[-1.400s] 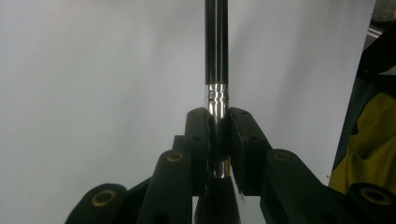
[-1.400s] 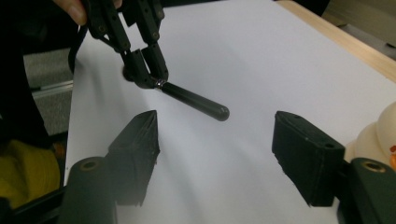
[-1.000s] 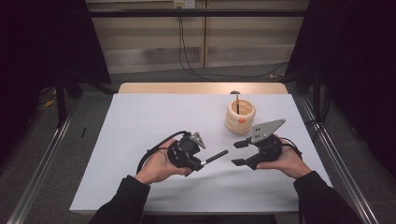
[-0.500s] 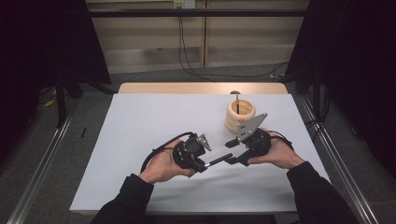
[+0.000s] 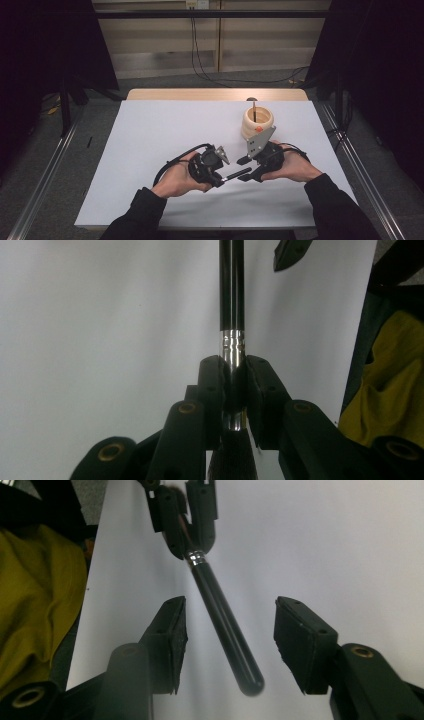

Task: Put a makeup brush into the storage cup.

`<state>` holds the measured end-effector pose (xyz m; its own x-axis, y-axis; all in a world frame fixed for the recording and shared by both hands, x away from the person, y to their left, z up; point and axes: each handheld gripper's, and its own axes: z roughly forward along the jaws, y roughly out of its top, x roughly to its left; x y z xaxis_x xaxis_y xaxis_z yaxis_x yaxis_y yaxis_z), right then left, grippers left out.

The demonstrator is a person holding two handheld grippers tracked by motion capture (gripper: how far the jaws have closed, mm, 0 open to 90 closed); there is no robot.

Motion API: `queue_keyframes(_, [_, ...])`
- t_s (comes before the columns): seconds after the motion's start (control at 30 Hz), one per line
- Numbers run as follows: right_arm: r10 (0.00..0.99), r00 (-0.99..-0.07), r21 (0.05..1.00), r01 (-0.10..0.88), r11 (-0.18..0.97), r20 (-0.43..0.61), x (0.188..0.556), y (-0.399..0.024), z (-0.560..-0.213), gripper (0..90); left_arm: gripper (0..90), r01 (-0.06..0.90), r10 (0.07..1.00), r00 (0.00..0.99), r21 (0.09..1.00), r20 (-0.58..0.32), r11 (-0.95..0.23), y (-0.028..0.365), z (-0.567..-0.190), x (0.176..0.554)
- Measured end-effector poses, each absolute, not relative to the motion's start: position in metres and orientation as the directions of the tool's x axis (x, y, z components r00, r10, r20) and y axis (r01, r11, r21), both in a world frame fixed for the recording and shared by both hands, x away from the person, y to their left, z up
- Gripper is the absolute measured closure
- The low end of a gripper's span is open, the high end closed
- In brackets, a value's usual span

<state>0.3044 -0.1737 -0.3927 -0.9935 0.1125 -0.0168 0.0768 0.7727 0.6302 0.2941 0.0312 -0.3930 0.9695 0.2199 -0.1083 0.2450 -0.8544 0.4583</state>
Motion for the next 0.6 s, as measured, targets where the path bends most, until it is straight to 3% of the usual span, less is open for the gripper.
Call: queue_keyframes(0.6, [0.009,-0.999,0.613,0.026,0.790,0.031,0.302,-0.156,-0.408,72.9,78.2,0.216,0.177,0.976,0.467,-0.125,-0.857,0.026,-0.393,0.290])
